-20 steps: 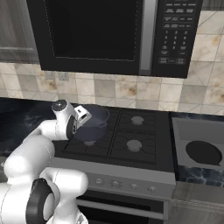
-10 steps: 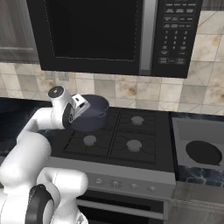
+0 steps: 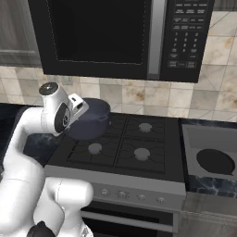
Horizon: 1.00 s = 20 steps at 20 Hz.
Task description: Move the pot and pan from the stove into the sink.
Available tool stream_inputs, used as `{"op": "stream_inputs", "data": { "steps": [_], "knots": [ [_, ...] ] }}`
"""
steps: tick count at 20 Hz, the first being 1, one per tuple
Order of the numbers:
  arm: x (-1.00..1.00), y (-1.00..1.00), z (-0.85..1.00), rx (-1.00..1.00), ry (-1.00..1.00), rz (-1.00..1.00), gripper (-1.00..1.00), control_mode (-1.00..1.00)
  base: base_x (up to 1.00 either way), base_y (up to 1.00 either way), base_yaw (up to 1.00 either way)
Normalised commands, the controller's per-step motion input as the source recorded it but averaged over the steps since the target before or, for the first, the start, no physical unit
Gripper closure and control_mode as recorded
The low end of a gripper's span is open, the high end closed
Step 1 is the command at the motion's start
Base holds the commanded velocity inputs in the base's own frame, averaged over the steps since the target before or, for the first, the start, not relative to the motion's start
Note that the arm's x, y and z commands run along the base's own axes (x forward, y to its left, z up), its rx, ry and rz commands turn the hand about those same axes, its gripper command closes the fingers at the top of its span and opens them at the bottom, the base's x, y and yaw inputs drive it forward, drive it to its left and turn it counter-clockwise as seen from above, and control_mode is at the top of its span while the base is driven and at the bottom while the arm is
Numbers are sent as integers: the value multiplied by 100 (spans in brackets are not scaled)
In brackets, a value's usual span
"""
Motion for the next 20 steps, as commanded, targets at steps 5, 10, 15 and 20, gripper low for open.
{"op": "stream_inputs", "data": {
  "steps": [5,10,15,20],
  "knots": [
    [-90,0,30,-3,-1,8,100,-100,0,0,0],
    [-100,-2,20,-2,-4,10,100,-100,0,0,0],
    [-96,-4,13,-2,-10,11,100,-100,0,0,0],
    [-80,-10,0,-1,-19,14,100,-100,0,0,0]
  ]
}}
